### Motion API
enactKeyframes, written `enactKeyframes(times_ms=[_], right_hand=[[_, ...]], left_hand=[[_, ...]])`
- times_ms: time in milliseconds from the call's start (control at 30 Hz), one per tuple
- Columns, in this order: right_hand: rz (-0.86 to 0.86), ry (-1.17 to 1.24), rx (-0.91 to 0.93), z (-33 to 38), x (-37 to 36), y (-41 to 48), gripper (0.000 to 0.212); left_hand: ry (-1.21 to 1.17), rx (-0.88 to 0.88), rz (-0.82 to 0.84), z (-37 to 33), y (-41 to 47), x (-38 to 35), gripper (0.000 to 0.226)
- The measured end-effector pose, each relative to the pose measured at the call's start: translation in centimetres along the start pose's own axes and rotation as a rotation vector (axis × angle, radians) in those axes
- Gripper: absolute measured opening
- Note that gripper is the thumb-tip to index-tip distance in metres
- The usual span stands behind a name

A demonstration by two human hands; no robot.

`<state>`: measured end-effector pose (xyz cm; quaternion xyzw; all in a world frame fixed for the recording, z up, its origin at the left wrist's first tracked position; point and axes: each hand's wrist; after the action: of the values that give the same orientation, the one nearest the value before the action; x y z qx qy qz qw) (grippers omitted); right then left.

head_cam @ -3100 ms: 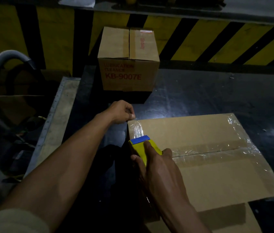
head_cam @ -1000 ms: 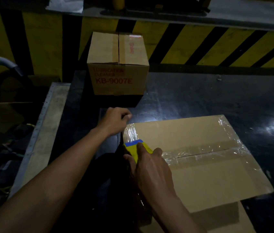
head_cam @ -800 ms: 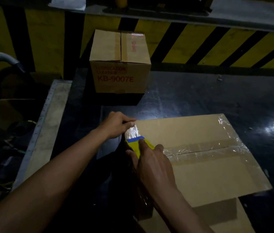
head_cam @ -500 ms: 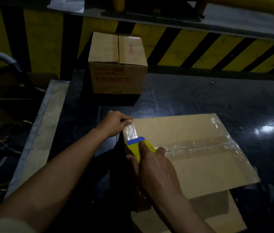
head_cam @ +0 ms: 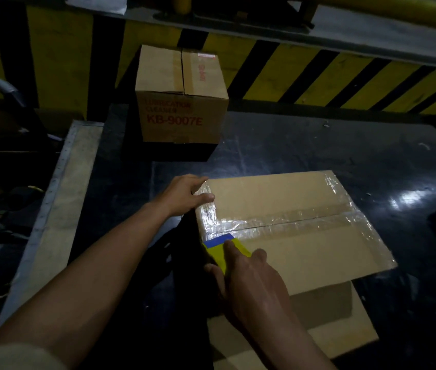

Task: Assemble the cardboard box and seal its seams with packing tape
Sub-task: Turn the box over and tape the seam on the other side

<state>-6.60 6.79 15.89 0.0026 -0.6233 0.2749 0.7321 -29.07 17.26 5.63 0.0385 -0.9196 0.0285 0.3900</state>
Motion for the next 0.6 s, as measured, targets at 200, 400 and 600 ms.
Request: enactKeyframes(times_ms=[200,400,600], right_hand=[[-0.036,-0.008,-0.033,-0.9,-0.9,-1.1,0.052],[-0.071,0.067,-0.050,-1.3,-1.1,-2.2,0.056],[-0.041,0.128,-0.040,-2.2,-2.6,-6.1,0.052]], left_hand=[[0.229,0.024,0.001,-2.7,-0.7,-0.7,0.080],[0.356,0.052,0.193,-1.8,-2.9,-3.0,0.094],[0.422,0.053,0.232,-2.5,-2.5,-2.4,0.096]])
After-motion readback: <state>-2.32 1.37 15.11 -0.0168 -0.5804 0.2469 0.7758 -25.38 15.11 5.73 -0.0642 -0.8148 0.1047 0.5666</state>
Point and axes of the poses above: each hand's wrist, its own y-axis towards the middle knuckle, its own x-axis out of the back of the hand, z = x × y, and after that the axes turned 2 degrees about -y, right-handed
